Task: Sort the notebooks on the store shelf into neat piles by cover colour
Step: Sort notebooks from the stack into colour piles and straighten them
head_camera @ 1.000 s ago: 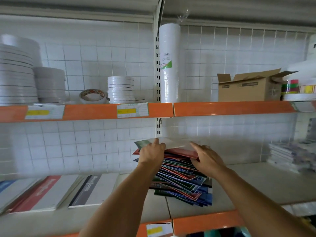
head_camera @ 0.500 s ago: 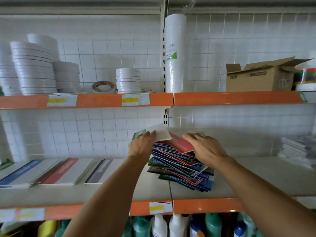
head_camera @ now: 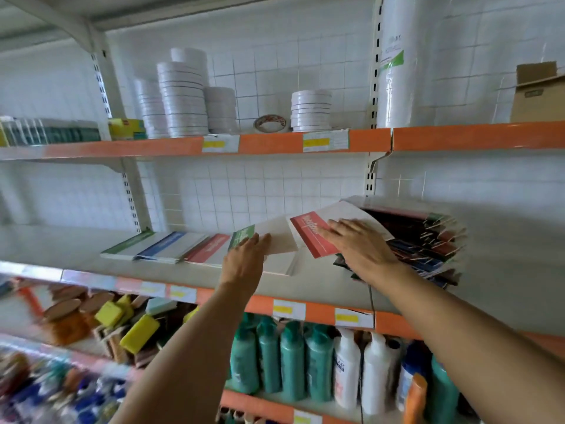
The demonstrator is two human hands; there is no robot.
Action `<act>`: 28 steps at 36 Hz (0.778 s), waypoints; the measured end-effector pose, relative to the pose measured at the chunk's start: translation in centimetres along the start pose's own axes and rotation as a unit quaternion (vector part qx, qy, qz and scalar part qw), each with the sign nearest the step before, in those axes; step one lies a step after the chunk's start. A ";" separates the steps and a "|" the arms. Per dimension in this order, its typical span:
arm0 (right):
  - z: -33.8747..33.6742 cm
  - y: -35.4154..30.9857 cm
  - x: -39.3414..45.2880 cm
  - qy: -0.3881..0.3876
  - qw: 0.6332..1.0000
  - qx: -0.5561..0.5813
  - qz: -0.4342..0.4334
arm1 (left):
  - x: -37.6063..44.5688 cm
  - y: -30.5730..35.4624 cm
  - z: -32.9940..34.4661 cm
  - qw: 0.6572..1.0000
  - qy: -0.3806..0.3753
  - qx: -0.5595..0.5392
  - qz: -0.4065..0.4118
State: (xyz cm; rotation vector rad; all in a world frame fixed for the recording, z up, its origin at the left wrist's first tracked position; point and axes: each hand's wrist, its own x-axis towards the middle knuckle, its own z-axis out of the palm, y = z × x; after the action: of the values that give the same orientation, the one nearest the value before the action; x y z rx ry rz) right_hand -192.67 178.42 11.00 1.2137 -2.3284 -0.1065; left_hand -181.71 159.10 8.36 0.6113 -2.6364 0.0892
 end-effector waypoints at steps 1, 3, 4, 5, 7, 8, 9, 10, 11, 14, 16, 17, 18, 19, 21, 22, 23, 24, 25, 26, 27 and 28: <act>0.0 -0.7 0.3 -0.006 1.000 0.004 -0.005 | -0.5 -0.8 0.0 1.000 0.001 -0.001 -0.005; 0.1 -2.3 1.0 -0.012 1.000 0.014 -0.009 | -1.3 -2.5 0.2 1.000 0.000 -0.016 -0.011; 0.2 -3.1 1.2 -0.013 1.000 0.019 -0.008 | -1.6 -3.4 0.3 1.000 -0.003 -0.020 -0.013; 0.4 -3.9 1.5 -0.015 1.000 0.026 -0.006 | -1.9 -4.3 0.3 1.000 -0.003 -0.019 -0.014; 0.7 -5.6 2.0 -0.019 0.999 0.039 0.001 | -2.5 -5.9 0.3 1.000 -0.006 -0.014 -0.015; 0.9 -6.5 2.3 -0.019 0.999 0.045 0.005 | -2.8 -6.7 0.2 1.000 -0.007 -0.012 -0.015; 1.0 -7.4 2.5 -0.020 0.998 0.050 0.011 | -3.0 -7.6 0.2 1.000 -0.010 -0.009 -0.016; 1.1 -8.4 2.8 -0.027 0.998 0.057 0.019 | -3.3 -8.5 0.3 1.000 -0.011 -0.006 -0.016; 1.2 -9.3 3.1 -0.039 0.997 0.067 0.028 | -3.5 -9.5 0.4 1.000 -0.012 -0.001 -0.015; 1.8 -11.9 4.3 -0.072 0.993 0.085 0.049 | -3.8 -12.9 1.0 1.000 -0.022 0.011 -0.006; 2.5 -13.6 5.4 -0.072 0.992 0.082 0.058 | -3.9 -15.2 1.1 1.000 -0.027 0.014 0.002; 2.9 -14.3 5.9 -0.070 0.992 0.081 0.060 | -3.8 -16.3 1.2 1.000 -0.026 0.013 0.004; 3.2 -15.1 6.4 -0.069 0.992 0.080 0.062 | -3.8 -17.3 1.3 1.000 -0.025 0.010 0.004; 3.5 -15.8 6.9 -0.070 0.992 0.082 0.065 | -3.8 -18.4 1.4 1.000 -0.025 0.007 0.002; 3.9 -17.3 8.0 -0.075 0.990 0.091 0.073 | -3.7 -20.4 1.8 1.000 -0.027 0.006 -0.002; 4.0 -18.0 8.4 -0.078 0.989 0.097 0.078 | -3.6 -21.3 1.9 0.999 -0.030 0.010 -0.004; 4.0 -18.6 8.9 -0.081 0.988 0.105 0.083 | -3.6 -22.1 2.1 0.999 -0.033 0.010 -0.004; 4.1 -19.2 9.3 -0.081 0.986 0.115 0.088 | -3.6 -22.9 2.2 0.999 -0.037 0.008 -0.002; 4.1 -19.9 9.7 -0.079 0.984 0.126 0.094 | -3.6 -23.6 2.3 0.999 -0.042 0.006 0.001; 4.2 -20.5 10.1 -0.077 0.983 0.136 0.099 | -3.7 -24.2 2.4 0.999 -0.046 0.004 0.004; 4.2 -21.1 10.5 -0.076 0.982 0.142 0.102 | -3.7 -24.8 2.4 0.999 -0.048 0.004 0.004; 4.4 -21.7 10.9 -0.077 0.981 0.143 0.102 | -3.7 -25.4 2.6 0.999 -0.048 0.004 0.003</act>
State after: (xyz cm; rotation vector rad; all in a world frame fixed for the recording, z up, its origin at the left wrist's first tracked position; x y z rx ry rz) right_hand -183.66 156.19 5.13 1.1206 -2.6598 0.2193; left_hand -168.71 137.32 3.60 0.6255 -2.7317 0.0727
